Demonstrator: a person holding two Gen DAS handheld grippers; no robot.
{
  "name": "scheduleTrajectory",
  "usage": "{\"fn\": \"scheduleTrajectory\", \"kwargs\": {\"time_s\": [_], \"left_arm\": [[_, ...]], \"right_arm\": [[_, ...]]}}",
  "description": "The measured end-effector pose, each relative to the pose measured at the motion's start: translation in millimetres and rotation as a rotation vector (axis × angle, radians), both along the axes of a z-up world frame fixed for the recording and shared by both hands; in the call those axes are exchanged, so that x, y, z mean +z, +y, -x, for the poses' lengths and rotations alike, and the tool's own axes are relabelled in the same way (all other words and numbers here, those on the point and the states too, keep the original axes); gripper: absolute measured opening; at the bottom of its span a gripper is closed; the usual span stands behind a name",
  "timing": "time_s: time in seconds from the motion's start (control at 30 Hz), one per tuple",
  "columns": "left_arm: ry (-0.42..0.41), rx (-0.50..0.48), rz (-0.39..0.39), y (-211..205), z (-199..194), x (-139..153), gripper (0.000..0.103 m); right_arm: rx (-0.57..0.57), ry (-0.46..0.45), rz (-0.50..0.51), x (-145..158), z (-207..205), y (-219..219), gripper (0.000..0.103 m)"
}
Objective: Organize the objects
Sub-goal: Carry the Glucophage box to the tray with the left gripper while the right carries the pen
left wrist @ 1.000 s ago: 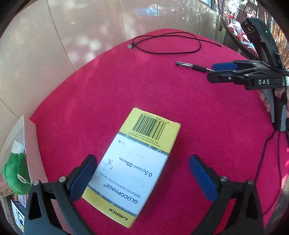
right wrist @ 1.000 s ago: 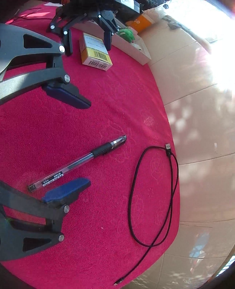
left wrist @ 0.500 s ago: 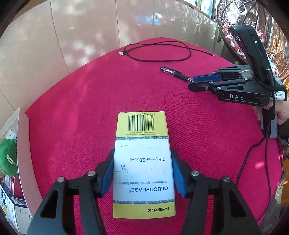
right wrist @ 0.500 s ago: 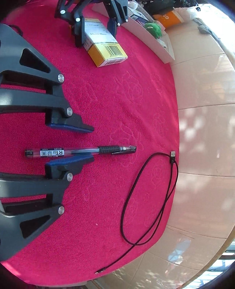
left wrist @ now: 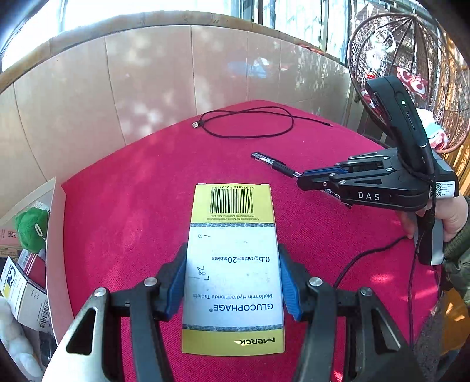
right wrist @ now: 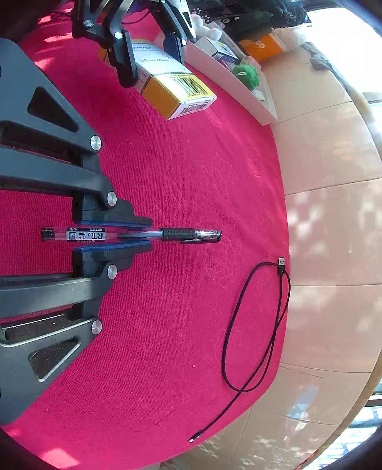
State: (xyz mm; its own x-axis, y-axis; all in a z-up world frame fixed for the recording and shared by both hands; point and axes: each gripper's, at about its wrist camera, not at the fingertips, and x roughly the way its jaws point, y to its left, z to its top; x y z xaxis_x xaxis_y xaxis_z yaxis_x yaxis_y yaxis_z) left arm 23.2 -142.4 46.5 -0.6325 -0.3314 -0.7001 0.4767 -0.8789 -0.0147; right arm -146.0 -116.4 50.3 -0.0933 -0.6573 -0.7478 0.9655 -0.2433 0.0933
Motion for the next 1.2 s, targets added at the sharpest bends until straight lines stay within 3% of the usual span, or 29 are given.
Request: {"fn": "scheduleTrajectory", "kwargs": {"time_s": [0.23, 0.6, 1.2], "left_arm": [[0.009, 0.057, 0.046, 10, -10, 8, 0.056], [0.043, 0.101, 0.07, 19, -22, 19, 0.056], [0.163, 0.168, 0.075, 21, -57, 44, 0.056]], "right_arm": [[-0.063, -0.054, 0.122, 31, -17, 28, 0.008], [-0.12, -0.072, 0.187, 39, -37, 54, 0.008], [-0.058, -0.06, 0.243, 62, -75, 54, 0.008]]}}
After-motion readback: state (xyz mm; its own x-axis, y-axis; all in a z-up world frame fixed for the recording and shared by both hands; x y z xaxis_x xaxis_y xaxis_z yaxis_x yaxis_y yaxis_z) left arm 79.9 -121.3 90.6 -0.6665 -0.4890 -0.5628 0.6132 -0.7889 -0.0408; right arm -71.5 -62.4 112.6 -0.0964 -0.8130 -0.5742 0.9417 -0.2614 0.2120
